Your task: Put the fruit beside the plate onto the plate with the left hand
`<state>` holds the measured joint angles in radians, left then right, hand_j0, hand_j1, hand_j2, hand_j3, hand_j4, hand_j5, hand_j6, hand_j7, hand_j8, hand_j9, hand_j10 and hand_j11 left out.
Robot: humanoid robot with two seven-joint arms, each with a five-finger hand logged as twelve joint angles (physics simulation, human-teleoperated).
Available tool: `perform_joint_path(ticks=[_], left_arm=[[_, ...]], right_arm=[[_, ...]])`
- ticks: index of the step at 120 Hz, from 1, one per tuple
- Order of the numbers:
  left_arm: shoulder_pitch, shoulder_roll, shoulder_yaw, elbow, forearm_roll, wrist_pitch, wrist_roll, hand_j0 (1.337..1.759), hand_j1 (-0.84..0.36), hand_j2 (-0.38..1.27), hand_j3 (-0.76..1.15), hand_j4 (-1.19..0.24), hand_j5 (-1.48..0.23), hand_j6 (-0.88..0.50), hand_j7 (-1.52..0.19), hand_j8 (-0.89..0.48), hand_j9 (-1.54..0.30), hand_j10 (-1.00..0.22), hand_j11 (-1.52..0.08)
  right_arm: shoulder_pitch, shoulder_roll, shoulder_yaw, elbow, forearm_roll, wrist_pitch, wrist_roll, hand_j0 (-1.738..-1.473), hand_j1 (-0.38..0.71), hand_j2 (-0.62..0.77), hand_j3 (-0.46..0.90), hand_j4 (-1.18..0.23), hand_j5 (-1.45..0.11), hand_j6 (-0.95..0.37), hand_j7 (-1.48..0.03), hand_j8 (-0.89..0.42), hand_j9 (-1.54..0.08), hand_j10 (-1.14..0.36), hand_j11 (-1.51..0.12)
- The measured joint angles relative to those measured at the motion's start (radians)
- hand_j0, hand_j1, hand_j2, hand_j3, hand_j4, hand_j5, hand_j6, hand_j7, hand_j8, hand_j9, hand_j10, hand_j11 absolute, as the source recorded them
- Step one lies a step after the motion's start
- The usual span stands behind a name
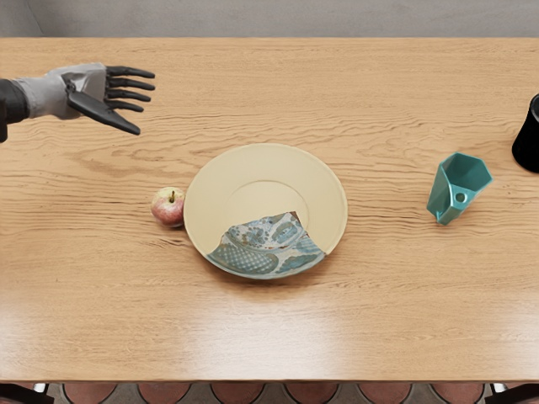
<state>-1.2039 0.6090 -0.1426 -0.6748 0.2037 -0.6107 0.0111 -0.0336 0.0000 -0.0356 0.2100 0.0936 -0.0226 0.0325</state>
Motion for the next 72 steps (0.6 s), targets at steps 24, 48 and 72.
perform_joint_path(ticks=[24,48,72], left_arm=[[0.012,0.020,0.006,-0.035,0.034,0.000,0.020,1.658,0.05,0.05,0.00,-0.25,-0.32,-0.25,-0.32,-0.25,-0.32,-0.25,-0.32],[0.072,0.238,0.010,-0.405,0.217,0.020,0.039,1.658,0.05,0.05,0.00,-0.25,-0.32,-0.25,-0.32,-0.25,-0.32,-0.25,-0.32],[0.049,0.265,0.010,-0.583,0.392,0.219,0.046,1.658,0.05,0.05,0.00,-0.25,-0.32,-0.25,-0.32,-0.25,-0.32,-0.25,-0.32]], right_arm=[[-0.001,0.000,-0.002,0.000,0.000,0.000,-0.002,-1.658,-0.31,-0.01,0.00,-0.03,-0.04,-0.03,-0.04,-0.03,-0.04,-0.03,-0.04],[-0.004,0.000,-0.003,0.000,0.000,0.000,-0.006,-1.658,-0.31,-0.01,0.00,-0.03,-0.04,-0.03,-0.04,-0.03,-0.04,-0.03,-0.04],[-0.005,0.000,-0.003,0.000,0.000,0.000,-0.007,-1.658,-0.31,-0.01,0.00,-0.03,-0.04,-0.03,-0.04,-0.03,-0.04,-0.03,-0.04]])
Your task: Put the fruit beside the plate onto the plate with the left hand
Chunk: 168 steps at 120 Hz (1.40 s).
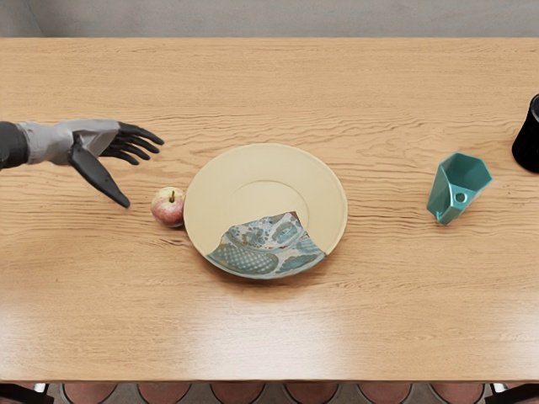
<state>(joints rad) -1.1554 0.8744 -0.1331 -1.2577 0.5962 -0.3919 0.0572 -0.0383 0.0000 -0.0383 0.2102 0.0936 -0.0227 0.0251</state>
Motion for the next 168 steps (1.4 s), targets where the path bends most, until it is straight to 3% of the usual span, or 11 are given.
perform_joint_path(ticks=[11,19,26,35,49,64,81,119,168], left_arm=[[-0.020,0.001,0.026,-0.043,0.072,0.099,0.005,1.658,0.06,0.05,0.00,-0.25,-0.32,-0.25,-0.32,-0.25,-0.32,-0.25,-0.32],[-0.163,0.020,0.149,-0.100,0.096,0.225,0.007,1.658,0.06,0.05,0.00,-0.25,-0.32,-0.25,-0.32,-0.25,-0.32,-0.25,-0.32],[-0.189,0.020,0.258,-0.148,0.105,0.321,0.008,1.658,0.05,0.05,0.00,-0.25,-0.32,-0.25,-0.32,-0.25,-0.32,-0.25,-0.32],[-0.286,0.020,0.389,-0.189,0.086,0.395,0.008,1.658,0.05,0.05,0.00,-0.25,-0.32,-0.25,-0.32,-0.25,-0.32,-0.25,-0.32],[-0.335,0.004,0.531,-0.233,0.051,0.457,0.008,1.658,0.05,0.05,0.00,-0.25,-0.32,-0.25,-0.32,-0.25,-0.32,-0.25,-0.32],[-0.347,-0.038,0.610,-0.252,0.032,0.497,0.010,1.658,0.05,0.05,0.00,-0.25,-0.32,-0.25,-0.32,-0.25,-0.32,-0.25,-0.32],[-0.440,-0.084,0.711,-0.257,0.032,0.520,0.011,1.658,0.05,0.05,0.00,-0.25,-0.32,-0.25,-0.32,-0.25,-0.32,-0.25,-0.32],[-0.443,-0.148,0.768,-0.263,0.010,0.550,0.012,1.658,0.05,0.05,0.00,-0.25,-0.33,-0.25,-0.33,-0.25,-0.33,-0.25,-0.33],[-0.450,-0.193,0.759,-0.269,-0.174,0.621,0.010,1.658,0.04,0.05,0.00,-0.26,-0.33,-0.26,-0.33,-0.26,-0.33,-0.26,-0.33]], right_arm=[[0.000,0.000,0.000,0.000,0.000,0.000,0.000,-1.658,-0.31,-0.01,0.00,-0.03,-0.04,-0.03,-0.04,-0.03,-0.04,-0.03,-0.04],[0.000,0.000,0.000,0.000,0.000,0.000,0.000,-1.658,-0.31,-0.01,0.00,-0.03,-0.04,-0.03,-0.04,-0.03,-0.04,-0.03,-0.04],[0.000,0.000,0.000,0.000,0.000,0.000,0.000,-1.658,-0.31,-0.01,0.00,-0.03,-0.04,-0.03,-0.04,-0.03,-0.04,-0.03,-0.04],[0.000,0.000,0.000,0.000,0.000,0.000,0.000,-1.658,-0.31,-0.01,0.00,-0.03,-0.04,-0.03,-0.04,-0.03,-0.04,-0.03,-0.04],[0.000,0.000,0.000,0.000,0.000,0.000,0.000,-1.658,-0.31,-0.01,0.00,-0.03,-0.04,-0.03,-0.04,-0.03,-0.04,-0.03,-0.04],[0.000,0.000,0.000,0.000,0.000,0.000,0.000,-1.658,-0.31,-0.01,0.00,-0.03,-0.04,-0.03,-0.04,-0.03,-0.04,-0.03,-0.04],[0.000,0.000,0.000,0.000,0.000,0.000,0.000,-1.658,-0.31,-0.01,0.00,-0.03,-0.04,-0.03,-0.04,-0.03,-0.04,-0.03,-0.04],[0.000,0.000,0.000,0.000,0.000,0.000,0.000,-1.658,-0.31,-0.01,0.00,-0.03,-0.04,-0.03,-0.04,-0.03,-0.04,-0.03,-0.04],[0.000,0.000,0.000,0.000,0.000,0.000,0.000,-1.658,-0.31,-0.01,0.00,-0.03,-0.04,-0.03,-0.04,-0.03,-0.04,-0.03,-0.04]])
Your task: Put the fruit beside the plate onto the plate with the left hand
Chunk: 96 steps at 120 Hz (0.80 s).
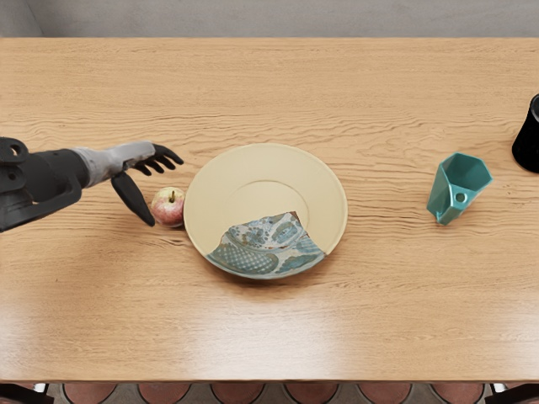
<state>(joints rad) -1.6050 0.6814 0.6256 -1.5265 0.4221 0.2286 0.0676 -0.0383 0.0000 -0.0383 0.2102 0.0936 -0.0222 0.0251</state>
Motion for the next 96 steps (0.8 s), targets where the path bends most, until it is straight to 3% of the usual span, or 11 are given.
perform_joint_path(ticks=[96], left_arm=[[0.071,-0.083,0.007,0.010,-0.039,0.150,0.000,1.658,0.04,0.05,0.00,-0.25,-0.33,-0.26,-0.33,-0.26,-0.33,-0.25,-0.33]], right_arm=[[0.000,0.000,0.000,0.000,0.000,0.000,0.000,-1.658,-0.31,-0.01,0.00,-0.03,-0.04,-0.03,-0.04,-0.03,-0.04,-0.03,-0.04]])
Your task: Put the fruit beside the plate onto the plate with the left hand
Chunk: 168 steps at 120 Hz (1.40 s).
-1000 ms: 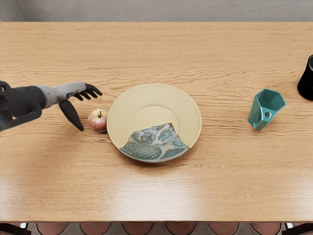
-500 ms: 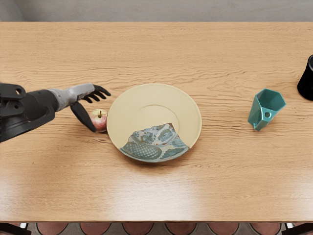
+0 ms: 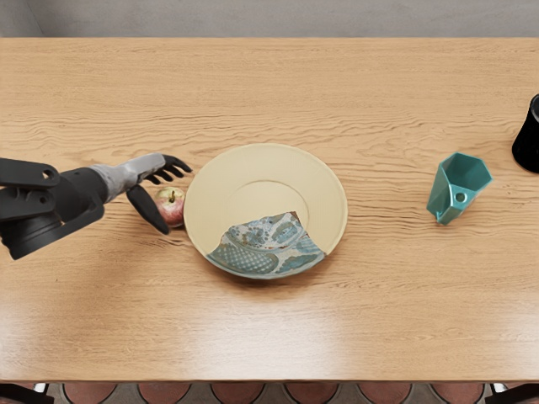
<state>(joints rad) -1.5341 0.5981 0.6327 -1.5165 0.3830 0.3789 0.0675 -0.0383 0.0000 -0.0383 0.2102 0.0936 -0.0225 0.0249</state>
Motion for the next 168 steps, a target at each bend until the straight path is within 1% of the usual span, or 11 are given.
perform_joint_path(ticks=[16,26,41,68,96,108,118,147,168], left_arm=[[0.005,0.000,0.011,0.019,0.010,0.000,0.008,1.658,0.04,0.05,0.00,-0.25,-0.33,-0.26,-0.33,-0.26,-0.33,-0.25,-0.33],[0.008,-0.002,0.014,0.025,0.034,0.000,0.020,1.658,0.04,0.05,0.00,-0.25,-0.33,-0.26,-0.33,-0.26,-0.33,-0.25,-0.33],[0.008,-0.055,0.024,0.038,0.051,0.000,0.027,1.658,0.04,0.05,0.00,-0.25,-0.33,-0.26,-0.33,-0.26,-0.33,-0.25,-0.33],[0.025,-0.069,0.036,0.065,0.053,0.000,0.030,1.658,0.04,0.05,0.00,-0.26,-0.33,-0.26,-0.33,-0.26,-0.33,-0.26,-0.33],[0.037,-0.072,0.034,0.092,0.037,0.003,0.031,1.658,0.01,0.06,0.00,-0.28,-0.36,-0.28,-0.36,-0.28,-0.36,-0.28,-0.36],[0.041,-0.072,0.030,0.097,0.024,0.030,0.029,1.658,0.01,0.06,0.00,-0.29,-0.37,-0.29,-0.37,-0.29,-0.37,-0.29,-0.37],[0.044,-0.074,0.029,0.091,0.011,0.061,0.026,1.658,0.00,0.06,0.00,-0.29,-0.37,-0.29,-0.37,-0.29,-0.37,-0.29,-0.37],[0.053,-0.066,0.029,0.022,0.001,0.157,0.020,1.658,0.00,0.06,0.00,-0.29,-0.38,-0.29,-0.38,-0.29,-0.38,-0.29,-0.38],[0.060,-0.072,0.029,0.005,0.000,0.190,0.016,1.658,0.00,0.06,0.00,-0.29,-0.38,-0.29,-0.38,-0.29,-0.38,-0.29,-0.38]], right_arm=[[0.000,0.000,0.000,0.000,0.000,0.000,0.000,-1.658,-0.31,-0.01,0.00,-0.03,-0.04,-0.03,-0.04,-0.03,-0.04,-0.03,-0.04],[0.000,0.000,0.000,0.000,0.000,0.001,0.000,-1.658,-0.31,-0.01,0.00,-0.03,-0.04,-0.03,-0.04,-0.03,-0.04,-0.03,-0.04],[0.000,0.000,0.000,0.000,0.000,0.000,0.000,-1.658,-0.31,-0.01,0.00,-0.03,-0.04,-0.03,-0.04,-0.03,-0.04,-0.03,-0.04],[0.000,0.000,0.000,0.000,0.000,0.000,0.000,-1.658,-0.31,-0.01,0.00,-0.03,-0.04,-0.03,-0.04,-0.03,-0.04,-0.03,-0.04],[0.000,0.000,0.000,0.000,0.000,0.000,0.000,-1.658,-0.31,-0.01,0.00,-0.03,-0.04,-0.03,-0.04,-0.03,-0.04,-0.03,-0.04],[0.000,0.000,0.000,0.000,0.000,0.000,0.000,-1.658,-0.31,-0.01,0.00,-0.03,-0.04,-0.03,-0.04,-0.03,-0.04,-0.03,-0.04],[0.000,0.000,0.000,0.000,0.000,0.000,0.000,-1.658,-0.31,-0.01,0.00,-0.03,-0.04,-0.03,-0.04,-0.03,-0.04,-0.03,-0.04],[0.000,0.000,0.000,0.000,0.000,0.000,0.000,-1.658,-0.31,-0.01,0.00,-0.03,-0.04,-0.03,-0.04,-0.03,-0.04,-0.03,-0.04],[0.000,0.000,0.000,0.000,0.000,0.000,0.000,-1.658,-0.31,-0.01,0.00,-0.03,-0.04,-0.03,-0.04,-0.03,-0.04,-0.03,-0.04]])
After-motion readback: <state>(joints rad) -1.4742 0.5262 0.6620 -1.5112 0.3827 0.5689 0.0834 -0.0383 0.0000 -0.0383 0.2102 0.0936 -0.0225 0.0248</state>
